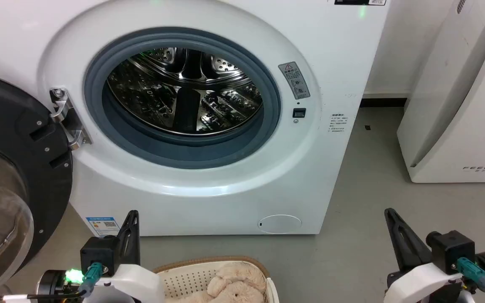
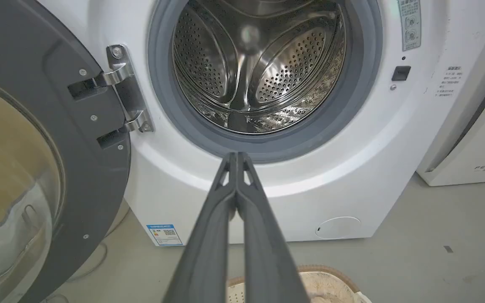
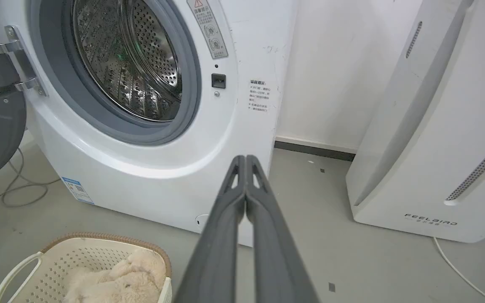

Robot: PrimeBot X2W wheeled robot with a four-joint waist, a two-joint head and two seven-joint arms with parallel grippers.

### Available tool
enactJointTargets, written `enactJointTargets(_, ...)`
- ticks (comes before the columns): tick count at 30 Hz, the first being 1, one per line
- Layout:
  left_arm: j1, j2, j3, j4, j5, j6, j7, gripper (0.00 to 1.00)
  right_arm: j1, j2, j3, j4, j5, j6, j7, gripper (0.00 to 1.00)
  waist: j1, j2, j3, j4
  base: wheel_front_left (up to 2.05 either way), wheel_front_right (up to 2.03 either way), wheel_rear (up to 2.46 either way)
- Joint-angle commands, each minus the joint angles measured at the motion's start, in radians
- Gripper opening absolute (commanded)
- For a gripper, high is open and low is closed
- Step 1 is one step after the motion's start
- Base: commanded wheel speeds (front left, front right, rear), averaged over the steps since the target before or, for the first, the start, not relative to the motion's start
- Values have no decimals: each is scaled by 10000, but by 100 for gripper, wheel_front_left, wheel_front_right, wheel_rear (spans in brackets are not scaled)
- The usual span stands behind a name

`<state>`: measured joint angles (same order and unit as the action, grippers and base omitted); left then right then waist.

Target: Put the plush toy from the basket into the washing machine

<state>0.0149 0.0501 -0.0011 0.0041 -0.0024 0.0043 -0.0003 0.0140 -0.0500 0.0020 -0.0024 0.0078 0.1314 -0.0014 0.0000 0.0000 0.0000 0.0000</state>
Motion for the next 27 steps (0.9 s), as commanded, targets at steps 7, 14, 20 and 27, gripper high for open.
enactJointTargets(7, -149, 1, 11, -41, 24, -43, 3, 0, -140, -3, -20, 24, -78, -7, 14, 0, 0, 0, 0, 0, 0, 0, 0)
enactJointTargets(14, -149, 1, 11, -41, 24, -43, 3, 0, -140, -3, -20, 24, -78, -7, 14, 0, 0, 0, 0, 0, 0, 0, 0)
enactJointTargets(20, -149, 1, 11, -41, 24, -43, 3, 0, -140, -3, -20, 24, -78, -7, 14, 0, 0, 0, 0, 0, 0, 0, 0)
enactJointTargets(27, 15, -2, -28, 12, -41, 18, -39, 100, 13, 0, 9, 4, 43, 2, -39, 100, 0, 0, 3, -1, 0, 0, 0)
